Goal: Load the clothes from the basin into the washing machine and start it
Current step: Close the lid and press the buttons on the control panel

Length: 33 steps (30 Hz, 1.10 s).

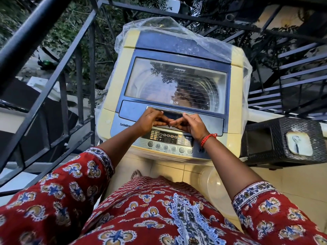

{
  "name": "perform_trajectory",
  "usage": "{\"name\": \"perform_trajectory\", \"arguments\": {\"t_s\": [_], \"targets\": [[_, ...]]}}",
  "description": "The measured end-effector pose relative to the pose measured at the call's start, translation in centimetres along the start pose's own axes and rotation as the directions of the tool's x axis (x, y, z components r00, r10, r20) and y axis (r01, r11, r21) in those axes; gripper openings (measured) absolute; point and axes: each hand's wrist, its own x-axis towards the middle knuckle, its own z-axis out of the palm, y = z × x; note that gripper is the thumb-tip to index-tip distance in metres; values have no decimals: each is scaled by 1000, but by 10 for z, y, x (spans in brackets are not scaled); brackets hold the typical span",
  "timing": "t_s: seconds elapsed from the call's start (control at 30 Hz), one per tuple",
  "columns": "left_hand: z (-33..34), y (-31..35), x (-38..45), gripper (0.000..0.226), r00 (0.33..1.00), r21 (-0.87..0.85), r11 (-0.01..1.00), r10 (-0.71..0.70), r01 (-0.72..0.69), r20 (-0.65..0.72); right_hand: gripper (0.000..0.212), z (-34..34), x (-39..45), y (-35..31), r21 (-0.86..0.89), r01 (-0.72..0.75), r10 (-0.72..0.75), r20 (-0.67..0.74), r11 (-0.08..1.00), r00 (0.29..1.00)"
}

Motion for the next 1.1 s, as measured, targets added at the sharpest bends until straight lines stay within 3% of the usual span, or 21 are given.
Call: {"name": "perform_trajectory", "arguments": {"t_s": [1.1], "targets": [[-4,-10,7,40,999,27,1000,-7,8,-39,54,3,-3,-3,-27,35,-35,-8,999,999]]}}
